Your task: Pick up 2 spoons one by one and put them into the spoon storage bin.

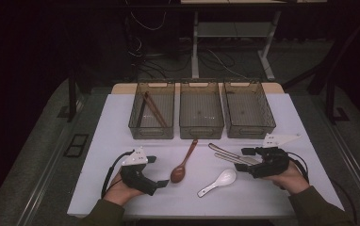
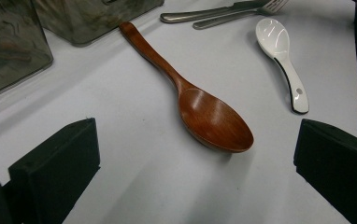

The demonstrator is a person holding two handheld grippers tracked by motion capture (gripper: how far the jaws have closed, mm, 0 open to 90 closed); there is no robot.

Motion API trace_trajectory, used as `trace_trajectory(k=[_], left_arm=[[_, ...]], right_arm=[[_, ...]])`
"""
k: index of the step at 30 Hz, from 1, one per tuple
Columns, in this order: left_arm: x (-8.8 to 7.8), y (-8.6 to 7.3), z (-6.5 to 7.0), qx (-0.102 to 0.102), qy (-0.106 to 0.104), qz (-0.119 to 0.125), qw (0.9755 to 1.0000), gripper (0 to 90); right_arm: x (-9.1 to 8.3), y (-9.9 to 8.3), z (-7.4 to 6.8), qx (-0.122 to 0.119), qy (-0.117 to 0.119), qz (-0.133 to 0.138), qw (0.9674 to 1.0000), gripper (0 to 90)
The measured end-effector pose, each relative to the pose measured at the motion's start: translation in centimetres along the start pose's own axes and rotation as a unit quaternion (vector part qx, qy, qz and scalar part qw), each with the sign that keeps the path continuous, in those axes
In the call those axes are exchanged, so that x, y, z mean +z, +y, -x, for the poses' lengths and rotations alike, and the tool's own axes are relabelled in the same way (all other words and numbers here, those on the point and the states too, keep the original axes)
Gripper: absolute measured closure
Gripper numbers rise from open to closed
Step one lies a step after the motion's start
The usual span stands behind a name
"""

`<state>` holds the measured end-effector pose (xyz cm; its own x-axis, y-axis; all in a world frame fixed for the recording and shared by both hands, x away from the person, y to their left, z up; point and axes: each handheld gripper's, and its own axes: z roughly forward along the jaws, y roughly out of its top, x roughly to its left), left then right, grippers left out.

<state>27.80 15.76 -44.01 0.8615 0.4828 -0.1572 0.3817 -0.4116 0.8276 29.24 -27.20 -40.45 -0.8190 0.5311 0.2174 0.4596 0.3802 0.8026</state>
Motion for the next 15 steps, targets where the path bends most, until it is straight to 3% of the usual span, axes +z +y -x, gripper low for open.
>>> trace_trajectory(k=[3, 6, 11, 15], left_arm=[[0.0, 0.0, 0.1, 0.001, -0.001, 0.0, 1.0, 0.0], [0.0, 0.0, 0.1, 0.0, 0.0, 0.001, 1.0, 0.0], [-0.1, 0.0, 0.0, -0.002, 0.0, 0.003, 1.0, 0.0], [0.0, 0.0, 0.0, -0.003, 0.002, 0.004, 1.0, 0.0]], right_arm=[[0.4, -0.1, -0.2, -0.005, 0.005, -0.01, 0.9999, 46.0], [1.0, 0.0, -0.5, -0.012, -0.007, -0.019, 0.9997, 57.7], [2.0, 0.0, -0.8, -0.019, -0.008, -0.034, 0.9992, 76.6], [2.6, 0.0, -0.9, -0.023, -0.008, -0.049, 0.9985, 87.4]])
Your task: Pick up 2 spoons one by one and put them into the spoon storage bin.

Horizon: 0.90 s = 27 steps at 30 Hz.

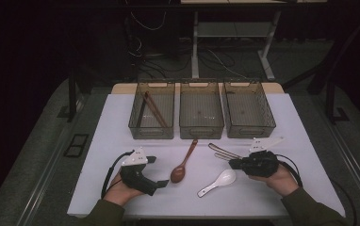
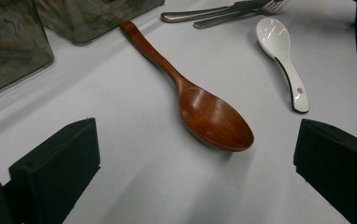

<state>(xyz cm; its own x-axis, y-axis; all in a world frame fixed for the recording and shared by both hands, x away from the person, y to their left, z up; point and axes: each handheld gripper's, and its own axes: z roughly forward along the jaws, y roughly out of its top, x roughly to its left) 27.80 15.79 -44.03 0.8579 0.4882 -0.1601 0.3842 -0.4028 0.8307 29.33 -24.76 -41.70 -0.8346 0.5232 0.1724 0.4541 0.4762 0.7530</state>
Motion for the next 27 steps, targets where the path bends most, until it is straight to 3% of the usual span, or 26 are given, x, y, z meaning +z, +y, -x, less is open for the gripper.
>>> trace_trajectory(k=[8, 14, 27], left_arm=[[0.2, 0.0, -0.1, 0.001, -0.002, -0.003, 1.0, 0.0], [0.3, 0.1, -0.1, 0.003, -0.003, -0.003, 1.0, 0.0], [0.2, 0.1, -0.1, 0.003, -0.004, -0.002, 1.0, 0.0]], right_arm=[[1.8, 0.4, -0.1, -0.006, -0.011, -0.019, 0.9997, 89.3], [3.5, 0.5, 0.4, -0.012, -0.017, -0.052, 0.9984, 89.3], [2.6, -0.3, 0.5, -0.016, -0.015, -0.08, 0.9965, 89.3]])
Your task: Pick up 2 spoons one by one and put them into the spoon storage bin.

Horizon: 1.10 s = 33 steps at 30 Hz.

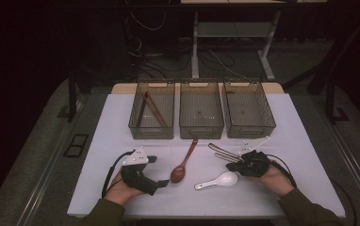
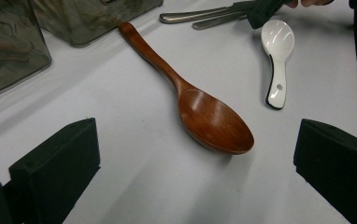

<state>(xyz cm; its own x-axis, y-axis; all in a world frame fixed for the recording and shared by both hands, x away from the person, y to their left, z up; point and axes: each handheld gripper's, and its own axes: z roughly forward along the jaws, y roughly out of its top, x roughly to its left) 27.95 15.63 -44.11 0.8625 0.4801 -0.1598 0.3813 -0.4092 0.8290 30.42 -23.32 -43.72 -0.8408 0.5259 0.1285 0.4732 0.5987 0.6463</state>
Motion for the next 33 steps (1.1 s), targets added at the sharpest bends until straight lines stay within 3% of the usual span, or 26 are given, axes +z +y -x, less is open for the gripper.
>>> trace_trajectory(k=[3, 6, 13, 19, 30, 33], left_arm=[[0.0, 0.0, 0.0, -0.001, 0.0, 0.0, 1.0, 0.0], [0.0, 0.0, 0.0, 0.0, 0.0, 0.0, 1.0, 0.0], [0.1, 0.0, 0.0, -0.001, -0.001, -0.001, 1.0, 0.0], [0.0, 0.0, 0.0, -0.001, 0.0, 0.0, 1.0, 0.0], [0.0, 0.0, 0.0, -0.001, 0.0, -0.001, 1.0, 0.0], [0.0, 0.0, 0.0, 0.0, 0.0, -0.003, 1.0, 0.0]], right_arm=[[-0.2, -0.4, 0.1, 0.001, -0.003, -0.002, 1.0, 89.1], [-1.1, -0.4, 0.4, 0.011, -0.004, 0.015, 0.9998, 84.4], [-2.1, -0.9, 1.0, 0.046, 0.037, 0.041, 0.9974, 64.4], [-1.5, -0.9, 0.5, 0.035, 0.062, 0.026, 0.9972, 56.4], [-0.5, -0.9, -0.3, 0.005, 0.061, -0.004, 0.9981, 55.2], [-0.1, -0.9, -0.6, -0.012, 0.058, -0.018, 0.9981, 56.0]])
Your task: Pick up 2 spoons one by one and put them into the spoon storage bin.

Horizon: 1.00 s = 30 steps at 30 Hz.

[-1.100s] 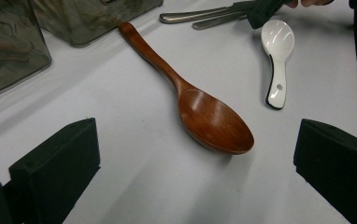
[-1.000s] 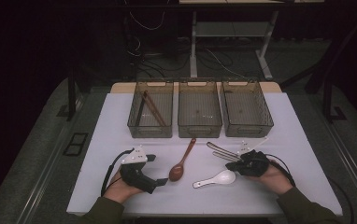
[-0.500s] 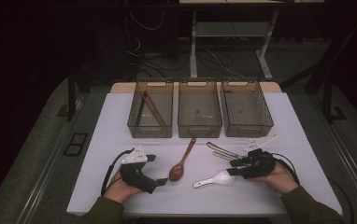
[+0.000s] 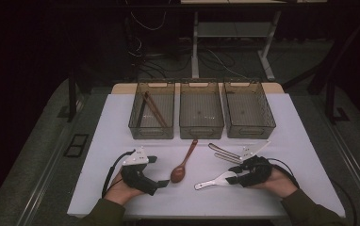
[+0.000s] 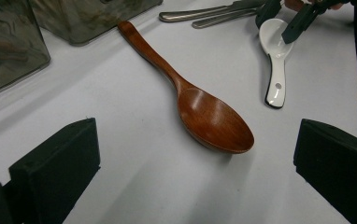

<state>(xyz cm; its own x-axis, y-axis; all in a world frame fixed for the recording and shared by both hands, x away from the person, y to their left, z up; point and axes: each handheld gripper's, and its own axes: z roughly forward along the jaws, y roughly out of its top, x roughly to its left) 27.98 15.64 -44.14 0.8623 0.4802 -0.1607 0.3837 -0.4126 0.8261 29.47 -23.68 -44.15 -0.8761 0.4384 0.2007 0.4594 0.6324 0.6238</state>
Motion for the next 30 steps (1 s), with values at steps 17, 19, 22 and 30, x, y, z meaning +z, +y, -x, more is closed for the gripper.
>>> trace_trajectory(k=[17, 19, 22, 30], left_arm=[[0.04, 0.0, 0.03, 0.0, -0.001, -0.001, 1.0, 0.0], [0.05, -0.01, 0.03, 0.0, -0.001, -0.002, 1.0, 0.0], [0.06, -0.01, 0.02, 0.0, -0.002, -0.003, 1.0, 0.0], [0.04, -0.01, 0.01, 0.0, -0.002, -0.002, 1.0, 0.0]], right_arm=[[0.1, 0.01, -0.73, -0.058, 0.012, -0.02, 0.9981, 73.1], [0.04, 0.04, -0.8, -0.049, 0.018, -0.016, 0.9985, 75.7], [-0.11, 0.02, -0.66, -0.058, 0.017, -0.018, 0.998, 78.9], [-0.33, 0.02, -0.57, -0.058, 0.024, -0.017, 0.9979, 81.6]])
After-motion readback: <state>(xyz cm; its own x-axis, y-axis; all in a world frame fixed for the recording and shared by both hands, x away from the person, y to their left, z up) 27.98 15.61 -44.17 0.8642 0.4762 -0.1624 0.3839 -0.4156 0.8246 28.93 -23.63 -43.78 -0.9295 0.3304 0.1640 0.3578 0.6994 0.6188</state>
